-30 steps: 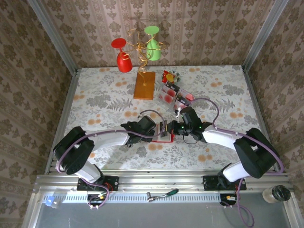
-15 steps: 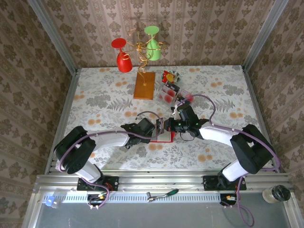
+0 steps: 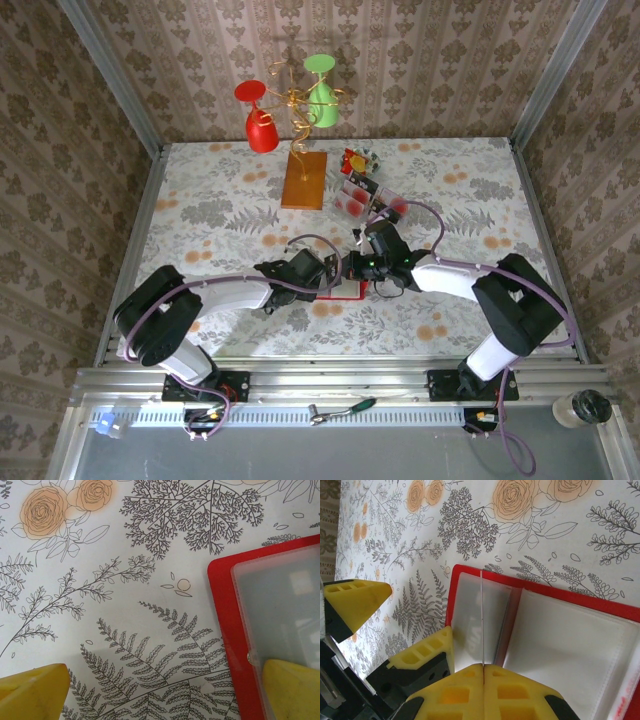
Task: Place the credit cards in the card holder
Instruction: Insert the credit card into the card slot.
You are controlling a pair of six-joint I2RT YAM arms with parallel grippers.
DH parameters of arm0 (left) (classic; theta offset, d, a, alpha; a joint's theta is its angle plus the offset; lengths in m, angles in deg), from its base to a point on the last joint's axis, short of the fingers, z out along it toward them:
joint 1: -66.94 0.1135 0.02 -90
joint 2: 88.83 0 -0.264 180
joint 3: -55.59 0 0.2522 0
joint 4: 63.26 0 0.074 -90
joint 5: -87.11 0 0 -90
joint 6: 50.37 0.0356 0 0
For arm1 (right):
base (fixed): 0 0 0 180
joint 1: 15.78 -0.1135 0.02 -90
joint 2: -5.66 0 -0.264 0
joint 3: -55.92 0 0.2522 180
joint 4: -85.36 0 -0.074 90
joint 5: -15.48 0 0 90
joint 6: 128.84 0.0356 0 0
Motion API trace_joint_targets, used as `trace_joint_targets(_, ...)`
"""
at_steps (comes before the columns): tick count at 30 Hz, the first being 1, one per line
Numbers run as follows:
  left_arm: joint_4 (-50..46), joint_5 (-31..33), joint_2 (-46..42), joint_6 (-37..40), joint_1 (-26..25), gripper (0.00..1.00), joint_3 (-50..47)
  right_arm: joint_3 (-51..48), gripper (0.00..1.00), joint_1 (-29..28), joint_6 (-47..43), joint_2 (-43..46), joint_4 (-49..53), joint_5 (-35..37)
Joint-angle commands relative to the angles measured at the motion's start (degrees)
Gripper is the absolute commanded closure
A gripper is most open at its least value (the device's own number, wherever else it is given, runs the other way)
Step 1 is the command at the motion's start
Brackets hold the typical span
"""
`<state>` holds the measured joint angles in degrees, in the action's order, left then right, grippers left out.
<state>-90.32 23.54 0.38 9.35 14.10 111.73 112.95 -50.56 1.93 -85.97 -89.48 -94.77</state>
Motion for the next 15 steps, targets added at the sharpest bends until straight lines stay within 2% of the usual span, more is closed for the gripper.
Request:
trace_joint_targets(1,-0.32,0.99,-0.16,-1.03,0.28,0.0,-1.15,1.68,1.0,-0.37,0.27,-1.47,1.02,-1.45)
trace_joint_targets(15,-0.53,-0.92,-3.56,-0.18,1.93,0.0,-0.23,2.78,1.0,-0.77,0.97,-4.18,2.67,-1.07)
